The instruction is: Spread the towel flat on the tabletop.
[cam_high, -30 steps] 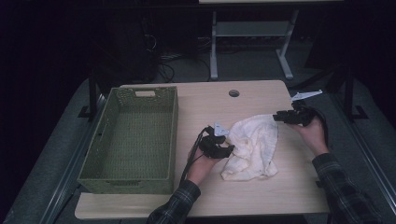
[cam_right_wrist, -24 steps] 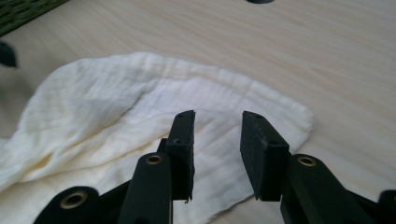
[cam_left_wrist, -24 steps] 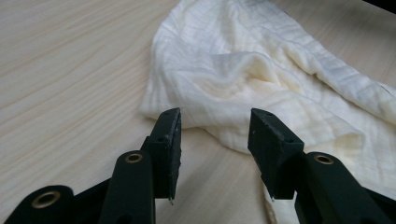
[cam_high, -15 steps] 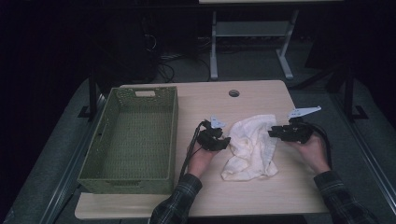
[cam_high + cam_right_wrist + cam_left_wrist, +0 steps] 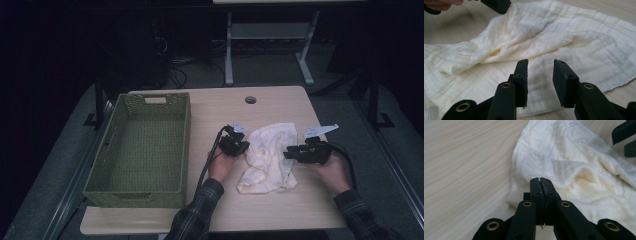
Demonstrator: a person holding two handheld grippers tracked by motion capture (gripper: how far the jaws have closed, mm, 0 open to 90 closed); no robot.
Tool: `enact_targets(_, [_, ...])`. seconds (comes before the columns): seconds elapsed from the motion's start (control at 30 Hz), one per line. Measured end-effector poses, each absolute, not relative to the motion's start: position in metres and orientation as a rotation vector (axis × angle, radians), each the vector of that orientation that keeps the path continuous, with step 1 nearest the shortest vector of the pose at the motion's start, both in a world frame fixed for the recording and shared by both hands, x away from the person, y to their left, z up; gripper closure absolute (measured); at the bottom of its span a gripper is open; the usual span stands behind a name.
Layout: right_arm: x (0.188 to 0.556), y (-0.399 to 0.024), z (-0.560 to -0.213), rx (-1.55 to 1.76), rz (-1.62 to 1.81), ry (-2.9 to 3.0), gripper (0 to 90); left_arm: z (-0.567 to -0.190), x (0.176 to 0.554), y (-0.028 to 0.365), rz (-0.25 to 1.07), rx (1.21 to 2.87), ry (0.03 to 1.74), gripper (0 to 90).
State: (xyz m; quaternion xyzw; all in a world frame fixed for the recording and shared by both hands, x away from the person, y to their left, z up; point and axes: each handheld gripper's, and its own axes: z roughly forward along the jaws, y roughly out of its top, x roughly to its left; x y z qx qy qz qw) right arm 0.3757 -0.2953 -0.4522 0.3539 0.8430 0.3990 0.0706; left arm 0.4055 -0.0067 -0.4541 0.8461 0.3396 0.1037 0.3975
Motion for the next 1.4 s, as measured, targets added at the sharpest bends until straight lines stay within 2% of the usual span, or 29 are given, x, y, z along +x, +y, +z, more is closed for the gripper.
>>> enact_targets(0.23, [0.372, -0.29, -0.455, 1.04, 1.173, 2.554, 64.5, -0.441, 0.408, -0.033, 0.244, 2.143, 0.78, 89.6])
enact_targets(0.5, [0.364, -0.285, -0.46, 1.025, 1.097, 2.584, 64.4, -0.46, 0.412, -0.077, 0.211, 2.229, 0.705, 88.9])
enact_targets(0.6, [0.364, -0.286, -0.464, 1.028, 1.069, 2.593, 64.0, -0.45, 0.412, -0.073, 0.235, 2.17, 0.714, 81.1])
enact_targets(0.77, [0.366, -0.286, -0.467, 1.022, 1.051, 2.602, 63.8, -0.434, 0.414, -0.055, 0.283, 2.117, 0.732, 73.8])
enact_targets(0.87, [0.366, -0.286, -0.467, 1.025, 1.05, 2.605, 63.7, -0.433, 0.418, -0.041, 0.318, 2.115, 0.763, 71.9])
enact_targets(1.07, [0.367, -0.286, -0.468, 1.029, 1.052, 2.603, 63.7, -0.451, 0.419, -0.019, 0.295, 2.128, 0.849, 70.7])
enact_targets(1.4, [0.367, -0.286, -0.468, 1.03, 1.06, 2.6, 63.7, -0.468, 0.417, -0.033, 0.261, 2.177, 0.836, 68.7])
